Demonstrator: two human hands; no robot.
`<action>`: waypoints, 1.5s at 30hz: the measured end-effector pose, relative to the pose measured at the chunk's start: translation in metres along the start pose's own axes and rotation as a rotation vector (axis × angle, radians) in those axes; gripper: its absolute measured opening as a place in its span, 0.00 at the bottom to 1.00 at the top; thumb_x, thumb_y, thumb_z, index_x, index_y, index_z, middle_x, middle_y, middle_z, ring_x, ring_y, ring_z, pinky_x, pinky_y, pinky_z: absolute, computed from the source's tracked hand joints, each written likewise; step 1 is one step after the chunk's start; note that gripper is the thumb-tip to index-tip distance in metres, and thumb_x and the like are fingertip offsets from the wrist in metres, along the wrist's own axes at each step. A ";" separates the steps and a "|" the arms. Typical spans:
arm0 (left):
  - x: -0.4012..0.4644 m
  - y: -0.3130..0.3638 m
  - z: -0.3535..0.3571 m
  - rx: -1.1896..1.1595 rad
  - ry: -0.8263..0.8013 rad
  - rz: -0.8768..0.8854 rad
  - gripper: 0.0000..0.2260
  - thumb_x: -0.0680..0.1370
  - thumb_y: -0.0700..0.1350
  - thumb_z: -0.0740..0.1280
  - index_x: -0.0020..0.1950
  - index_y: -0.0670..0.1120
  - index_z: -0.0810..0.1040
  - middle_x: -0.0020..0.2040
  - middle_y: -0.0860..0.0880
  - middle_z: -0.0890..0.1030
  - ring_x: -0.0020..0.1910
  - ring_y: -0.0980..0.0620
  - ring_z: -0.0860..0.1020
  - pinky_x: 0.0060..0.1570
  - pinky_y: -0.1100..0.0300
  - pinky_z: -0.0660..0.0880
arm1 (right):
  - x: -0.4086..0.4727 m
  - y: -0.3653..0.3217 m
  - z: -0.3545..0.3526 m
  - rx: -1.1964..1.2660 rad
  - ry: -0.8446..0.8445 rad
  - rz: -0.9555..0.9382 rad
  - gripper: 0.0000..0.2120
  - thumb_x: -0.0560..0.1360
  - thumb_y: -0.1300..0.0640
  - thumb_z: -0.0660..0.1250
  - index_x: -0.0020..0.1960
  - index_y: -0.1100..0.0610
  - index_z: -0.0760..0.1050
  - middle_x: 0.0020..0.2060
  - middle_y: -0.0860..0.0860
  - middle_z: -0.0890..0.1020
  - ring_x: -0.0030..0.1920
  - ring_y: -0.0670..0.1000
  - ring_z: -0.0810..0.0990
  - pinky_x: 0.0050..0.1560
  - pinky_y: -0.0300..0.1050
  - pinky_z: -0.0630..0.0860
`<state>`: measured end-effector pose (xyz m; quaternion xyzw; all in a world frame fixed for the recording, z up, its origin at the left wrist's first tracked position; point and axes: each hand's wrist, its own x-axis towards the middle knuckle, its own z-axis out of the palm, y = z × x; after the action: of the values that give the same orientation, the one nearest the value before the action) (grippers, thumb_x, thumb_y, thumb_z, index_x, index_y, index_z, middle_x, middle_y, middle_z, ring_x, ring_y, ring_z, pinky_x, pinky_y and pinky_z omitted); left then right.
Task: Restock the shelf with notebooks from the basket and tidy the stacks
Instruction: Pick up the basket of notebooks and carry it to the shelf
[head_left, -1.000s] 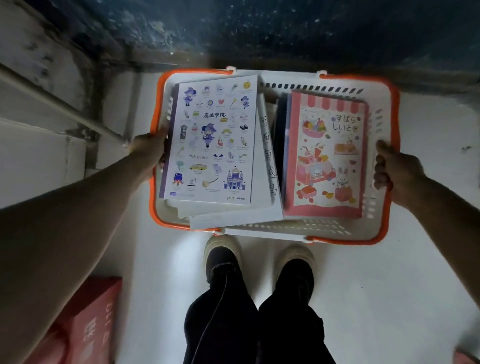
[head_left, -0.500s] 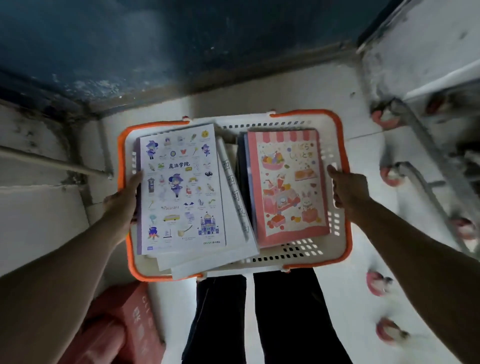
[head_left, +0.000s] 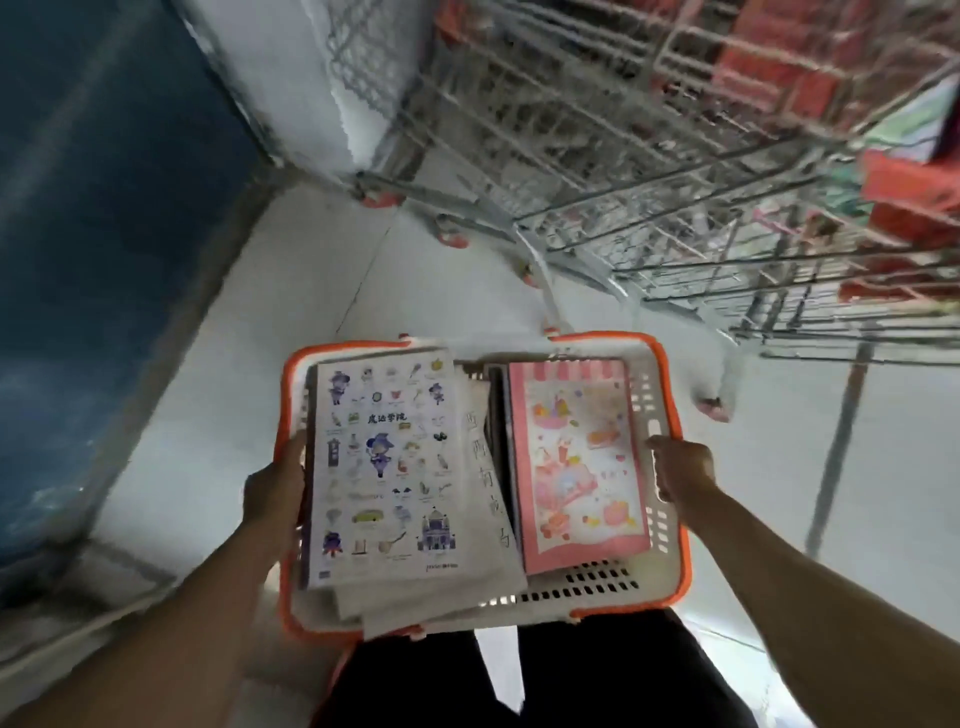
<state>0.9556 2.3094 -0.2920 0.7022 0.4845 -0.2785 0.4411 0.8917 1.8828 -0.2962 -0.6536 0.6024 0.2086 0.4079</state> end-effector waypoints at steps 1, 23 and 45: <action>-0.022 0.012 0.019 0.058 -0.026 0.040 0.26 0.74 0.65 0.65 0.37 0.41 0.74 0.33 0.42 0.76 0.30 0.45 0.74 0.30 0.59 0.68 | 0.002 0.020 -0.029 0.061 0.015 0.036 0.13 0.74 0.60 0.66 0.31 0.58 0.70 0.21 0.52 0.66 0.20 0.49 0.63 0.26 0.41 0.60; -0.448 0.006 0.736 0.750 -0.400 0.408 0.23 0.69 0.68 0.64 0.35 0.47 0.72 0.28 0.47 0.70 0.25 0.49 0.68 0.29 0.59 0.63 | 0.266 0.378 -0.648 0.732 0.420 0.423 0.13 0.73 0.53 0.71 0.38 0.61 0.74 0.22 0.53 0.68 0.22 0.51 0.65 0.26 0.38 0.62; -0.849 -0.076 1.339 0.935 -0.467 0.692 0.19 0.76 0.61 0.64 0.36 0.46 0.69 0.25 0.49 0.67 0.21 0.51 0.63 0.25 0.63 0.59 | 0.565 0.592 -1.142 1.093 0.429 0.555 0.17 0.75 0.56 0.71 0.32 0.59 0.68 0.25 0.54 0.67 0.24 0.50 0.63 0.26 0.40 0.59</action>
<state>0.6150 0.7602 -0.2341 0.8577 -0.0534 -0.4483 0.2460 0.1811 0.6726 -0.2317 -0.1988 0.8363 -0.1655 0.4834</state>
